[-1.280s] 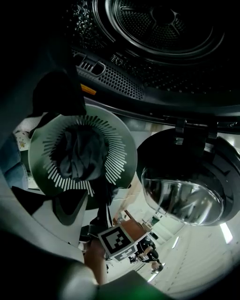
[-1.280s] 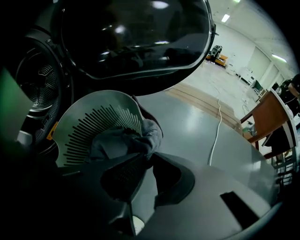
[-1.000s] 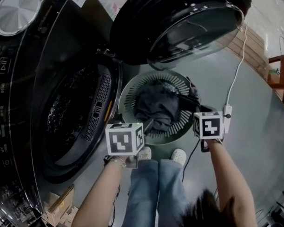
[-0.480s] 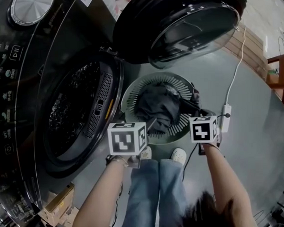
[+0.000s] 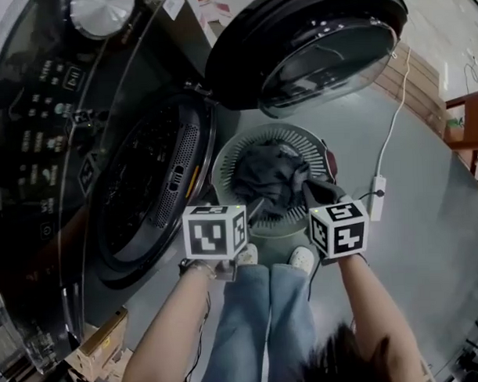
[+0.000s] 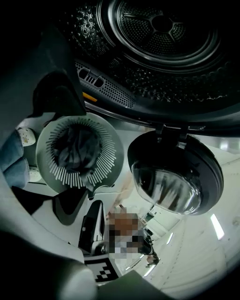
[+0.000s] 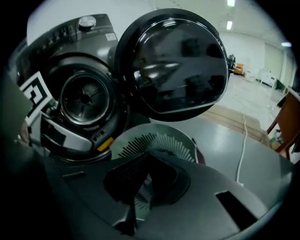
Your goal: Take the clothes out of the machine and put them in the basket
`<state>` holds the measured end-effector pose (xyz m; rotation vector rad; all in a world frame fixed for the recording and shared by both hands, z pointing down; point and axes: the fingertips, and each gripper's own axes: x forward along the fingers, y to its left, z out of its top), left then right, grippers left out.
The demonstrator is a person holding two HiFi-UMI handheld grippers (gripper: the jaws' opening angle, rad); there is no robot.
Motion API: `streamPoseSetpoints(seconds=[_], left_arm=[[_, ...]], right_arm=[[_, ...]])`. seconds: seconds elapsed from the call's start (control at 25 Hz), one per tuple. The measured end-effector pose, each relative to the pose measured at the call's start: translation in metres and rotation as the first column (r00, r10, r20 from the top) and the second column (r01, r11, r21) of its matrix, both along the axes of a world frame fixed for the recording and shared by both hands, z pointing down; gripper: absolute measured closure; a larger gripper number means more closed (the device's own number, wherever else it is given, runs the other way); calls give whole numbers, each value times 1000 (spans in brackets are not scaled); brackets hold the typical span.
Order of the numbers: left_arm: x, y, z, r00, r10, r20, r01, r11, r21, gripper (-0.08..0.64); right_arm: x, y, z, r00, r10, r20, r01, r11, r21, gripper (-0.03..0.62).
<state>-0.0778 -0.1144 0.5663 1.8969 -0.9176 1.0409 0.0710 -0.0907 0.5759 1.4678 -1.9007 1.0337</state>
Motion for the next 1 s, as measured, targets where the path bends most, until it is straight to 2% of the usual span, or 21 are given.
streamPoseSetpoints(seconds=[0.08, 0.16, 0.4, 0.68, 0.76, 0.84, 0.92, 1.0], left_arm=[[-3, -1, -14, 1000, -2, -9, 2, 1000, 7, 74], [-6, 0, -30, 1000, -10, -22, 11, 1000, 11, 74], [-8, 10, -91, 996, -28, -79, 31, 999, 33, 74], [-13, 30, -171, 993, 11, -114, -4, 998, 59, 75], [-14, 34, -192, 994, 34, -105, -25, 996, 84, 80], [-19, 38, -212, 996, 64, -64, -54, 988, 142, 143], [-25, 40, -233, 995, 92, -27, -84, 972, 220, 259], [-28, 40, -253, 993, 114, -23, -103, 956, 274, 296]], right_arm=[[-20, -2, -25, 993, -9, 114, 9, 1000, 7, 589], [-33, 2, -48, 986, -21, 167, 20, 1000, 5, 589], [-36, 27, -117, 992, -10, 126, 9, 1000, 5, 589], [-42, 46, -208, 993, 50, 103, -53, 998, 31, 589], [-44, 52, -231, 995, 56, 85, -60, 997, 40, 589], [-47, 62, -251, 995, 67, 68, -70, 997, 46, 589], [-51, 74, -270, 995, 82, 58, -85, 995, 54, 589], [-55, 81, -287, 994, 92, 54, -96, 993, 73, 589]])
